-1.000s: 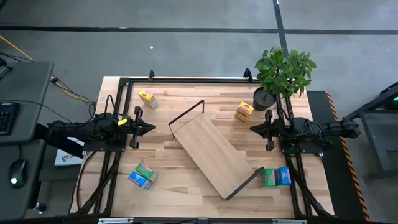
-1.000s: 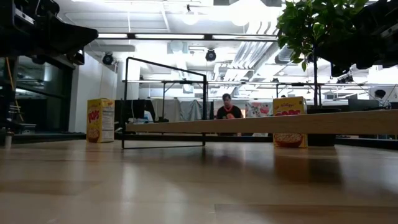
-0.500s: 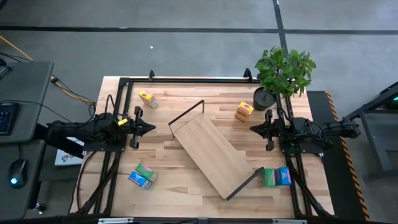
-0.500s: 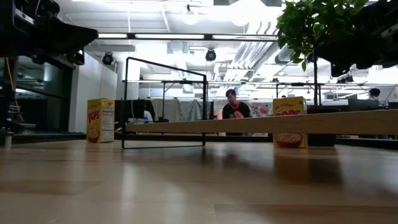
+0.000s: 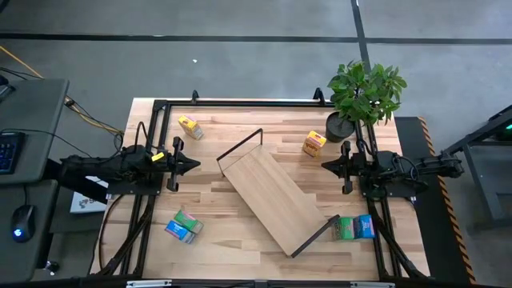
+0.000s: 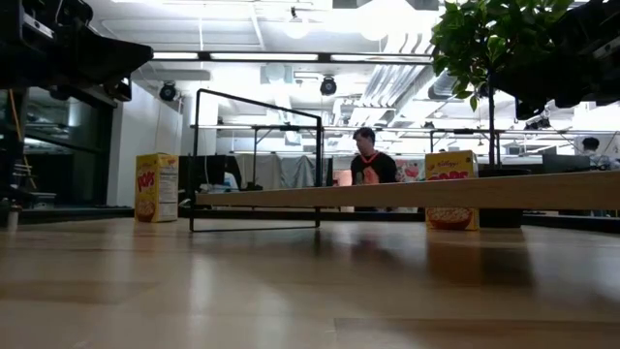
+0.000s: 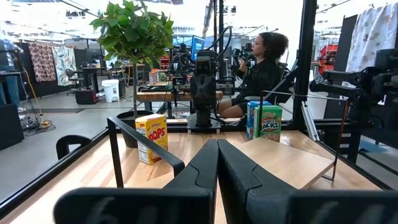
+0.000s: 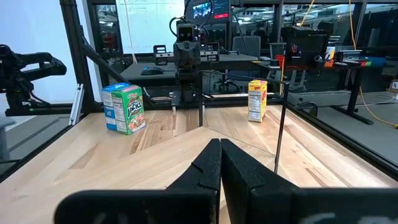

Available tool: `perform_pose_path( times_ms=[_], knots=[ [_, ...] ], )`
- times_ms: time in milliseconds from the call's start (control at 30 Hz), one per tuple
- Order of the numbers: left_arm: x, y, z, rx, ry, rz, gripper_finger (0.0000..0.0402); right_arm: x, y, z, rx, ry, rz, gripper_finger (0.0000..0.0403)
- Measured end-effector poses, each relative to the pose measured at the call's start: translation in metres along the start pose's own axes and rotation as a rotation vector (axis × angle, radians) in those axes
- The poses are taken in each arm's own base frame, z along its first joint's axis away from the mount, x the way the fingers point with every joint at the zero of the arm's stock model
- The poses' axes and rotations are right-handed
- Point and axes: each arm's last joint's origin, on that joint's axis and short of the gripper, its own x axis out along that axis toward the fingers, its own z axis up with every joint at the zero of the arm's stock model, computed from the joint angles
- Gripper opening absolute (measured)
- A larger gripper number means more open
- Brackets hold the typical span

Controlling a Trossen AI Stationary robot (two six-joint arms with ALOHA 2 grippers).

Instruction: Stack cereal on shelf

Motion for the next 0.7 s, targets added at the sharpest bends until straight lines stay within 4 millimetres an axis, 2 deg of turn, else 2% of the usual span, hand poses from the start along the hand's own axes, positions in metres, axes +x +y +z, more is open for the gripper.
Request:
perform_pose_path(
  times_ms=[433, 700],
  knots=[
    [0.000, 0.000, 0.001, -0.015, -0.012, 0.000, 0.0000, 0.000, 0.000, 0.000, 0.000, 0.000, 0.000, 0.0000],
    [-0.002, 0.002, 0.018, -0.115, -0.189, 0.030, 0.0000, 0.000, 0.000, 0.000, 0.000, 0.000, 0.000, 0.0000]
  ],
)
